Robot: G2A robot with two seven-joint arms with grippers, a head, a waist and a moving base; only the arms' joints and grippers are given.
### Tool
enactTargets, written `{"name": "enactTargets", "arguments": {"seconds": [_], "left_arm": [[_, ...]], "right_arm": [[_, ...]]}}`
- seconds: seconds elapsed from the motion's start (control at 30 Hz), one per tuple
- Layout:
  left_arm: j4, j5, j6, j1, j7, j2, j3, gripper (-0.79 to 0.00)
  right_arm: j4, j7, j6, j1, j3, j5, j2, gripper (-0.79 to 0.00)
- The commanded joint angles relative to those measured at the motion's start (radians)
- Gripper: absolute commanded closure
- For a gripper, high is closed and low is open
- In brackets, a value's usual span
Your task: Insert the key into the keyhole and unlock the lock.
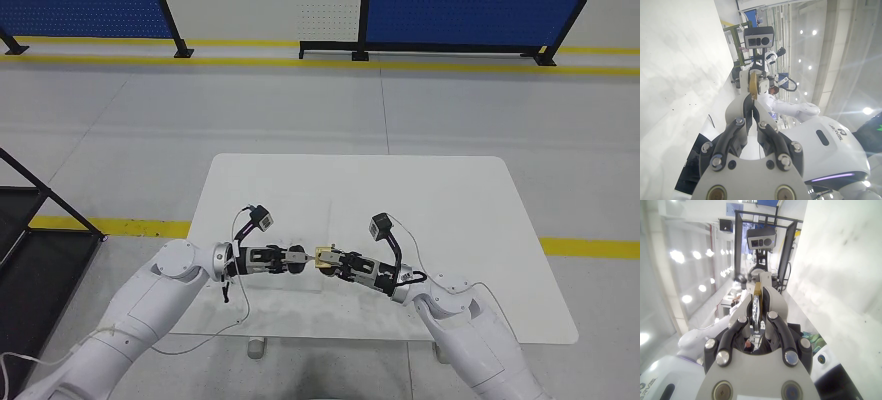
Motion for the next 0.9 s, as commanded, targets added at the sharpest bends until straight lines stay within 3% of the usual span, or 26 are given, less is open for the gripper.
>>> {"name": "enactTargets", "arguments": {"seconds": [0.0,0.37,0.87], "left_arm": [[-0.004,0.0,0.008,0.001,0.003,-0.002,-0.002,0.0],[-0.007,0.005,0.029,-0.003,0.005,-0.014,0.0,0.0],[-0.016,0.109,-0.155,0.015,0.042,-0.024,-0.027,0.0]], "right_arm": [[0.0,0.0,0.0,0.0,0.0,0.0,0.0,0.0],[0.0,0.0,0.0,0.0,0.0,0.0,0.0,0.0],[0.0,0.0,0.0,0.0,0.0,0.0,0.0,0.0]]}}
